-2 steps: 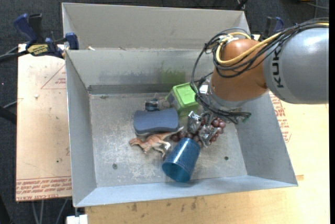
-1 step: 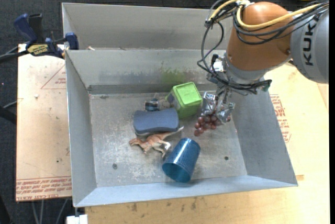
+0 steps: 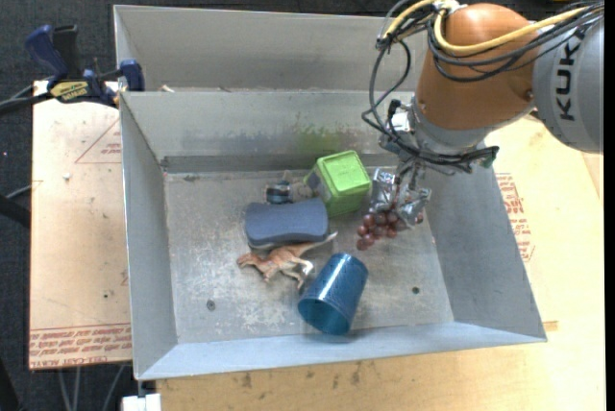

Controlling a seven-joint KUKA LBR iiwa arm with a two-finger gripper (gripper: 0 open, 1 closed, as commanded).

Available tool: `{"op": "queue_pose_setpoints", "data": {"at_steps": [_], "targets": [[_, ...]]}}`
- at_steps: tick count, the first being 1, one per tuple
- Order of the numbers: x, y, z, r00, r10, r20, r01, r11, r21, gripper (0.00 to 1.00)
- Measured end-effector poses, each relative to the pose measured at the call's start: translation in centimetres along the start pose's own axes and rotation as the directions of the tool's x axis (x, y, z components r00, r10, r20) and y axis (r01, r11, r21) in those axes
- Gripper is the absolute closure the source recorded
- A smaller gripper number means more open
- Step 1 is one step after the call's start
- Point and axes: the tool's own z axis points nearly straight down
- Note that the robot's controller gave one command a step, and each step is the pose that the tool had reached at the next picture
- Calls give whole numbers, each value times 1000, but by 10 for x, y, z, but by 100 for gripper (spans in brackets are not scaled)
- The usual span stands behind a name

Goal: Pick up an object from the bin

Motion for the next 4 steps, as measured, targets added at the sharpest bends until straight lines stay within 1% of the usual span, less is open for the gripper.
{"op": "queue_pose_setpoints", "data": {"at_steps": [1,2,3,4], "targets": [[0,0,-1,1000,1,0,-1,1000,-1,100],[14,-17,-10,998,-58,4,58,998,17,100],[-12,3,52,988,-151,-7,151,988,1,100],[-32,14,46,985,-171,-2,171,985,-16,100]]}}
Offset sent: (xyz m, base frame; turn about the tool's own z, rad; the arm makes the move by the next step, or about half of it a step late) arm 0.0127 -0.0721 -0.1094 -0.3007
